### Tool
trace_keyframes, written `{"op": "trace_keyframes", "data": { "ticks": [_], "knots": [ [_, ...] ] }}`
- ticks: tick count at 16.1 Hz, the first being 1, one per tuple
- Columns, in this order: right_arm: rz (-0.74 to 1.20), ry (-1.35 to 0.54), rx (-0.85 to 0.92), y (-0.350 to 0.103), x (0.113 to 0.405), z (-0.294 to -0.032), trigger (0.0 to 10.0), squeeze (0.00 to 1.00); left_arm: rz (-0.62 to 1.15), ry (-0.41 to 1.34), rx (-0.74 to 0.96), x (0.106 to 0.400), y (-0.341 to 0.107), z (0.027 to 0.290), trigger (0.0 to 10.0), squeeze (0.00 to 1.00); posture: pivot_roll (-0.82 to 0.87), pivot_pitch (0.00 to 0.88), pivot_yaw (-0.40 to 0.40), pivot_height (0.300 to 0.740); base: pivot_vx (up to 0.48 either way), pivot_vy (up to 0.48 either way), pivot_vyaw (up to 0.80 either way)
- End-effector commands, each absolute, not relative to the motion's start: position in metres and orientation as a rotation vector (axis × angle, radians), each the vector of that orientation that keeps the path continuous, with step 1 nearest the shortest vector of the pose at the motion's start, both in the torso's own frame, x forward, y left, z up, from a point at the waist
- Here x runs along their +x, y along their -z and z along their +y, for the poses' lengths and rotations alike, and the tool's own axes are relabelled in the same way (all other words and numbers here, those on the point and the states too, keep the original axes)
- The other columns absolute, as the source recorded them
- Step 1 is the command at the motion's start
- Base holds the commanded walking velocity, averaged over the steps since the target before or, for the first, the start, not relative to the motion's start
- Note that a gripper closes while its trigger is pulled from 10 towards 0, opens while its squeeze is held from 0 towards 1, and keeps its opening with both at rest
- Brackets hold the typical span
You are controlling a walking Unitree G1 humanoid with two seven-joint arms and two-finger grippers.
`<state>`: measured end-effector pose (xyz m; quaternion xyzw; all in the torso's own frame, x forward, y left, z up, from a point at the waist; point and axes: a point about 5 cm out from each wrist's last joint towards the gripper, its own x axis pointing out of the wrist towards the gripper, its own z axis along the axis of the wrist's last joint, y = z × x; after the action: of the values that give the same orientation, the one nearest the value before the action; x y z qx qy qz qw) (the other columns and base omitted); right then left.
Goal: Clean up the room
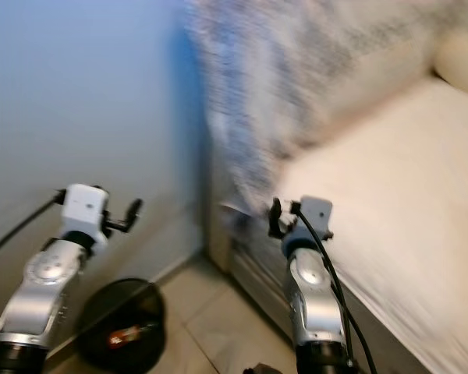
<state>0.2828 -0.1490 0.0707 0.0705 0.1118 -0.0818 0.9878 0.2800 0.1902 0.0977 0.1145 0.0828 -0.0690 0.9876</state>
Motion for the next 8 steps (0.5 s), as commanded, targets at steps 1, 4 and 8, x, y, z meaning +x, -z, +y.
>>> {"op": "trace_keyframes", "data": {
  "ticks": [1,4,8],
  "knots": [
    [0.244,0.208,0.128,-0.0663,0.2793,-0.1613,10.0,1.00,0.153,0.167,0.226,0.2824,-0.0988,0.1792,10.0,0.00,0.11,0.000,-0.005,0.740,0.000,-0.428,-0.74],
    [0.235,0.210,0.126,-0.0682,0.2803,-0.1617,10.0,0.00,0.150,0.164,0.228,0.2837,-0.0994,0.1799,10.0,0.00,0.10,0.000,-0.006,0.740,0.000,-0.424,-0.25],
    [0.213,0.203,0.118,-0.0716,0.2828,-0.1610,10.0,0.00,0.139,0.158,0.236,0.2862,-0.1015,0.1813,10.0,0.00,0.10,0.000,-0.008,0.740,0.000,-0.398,0.00]
  ]
}}
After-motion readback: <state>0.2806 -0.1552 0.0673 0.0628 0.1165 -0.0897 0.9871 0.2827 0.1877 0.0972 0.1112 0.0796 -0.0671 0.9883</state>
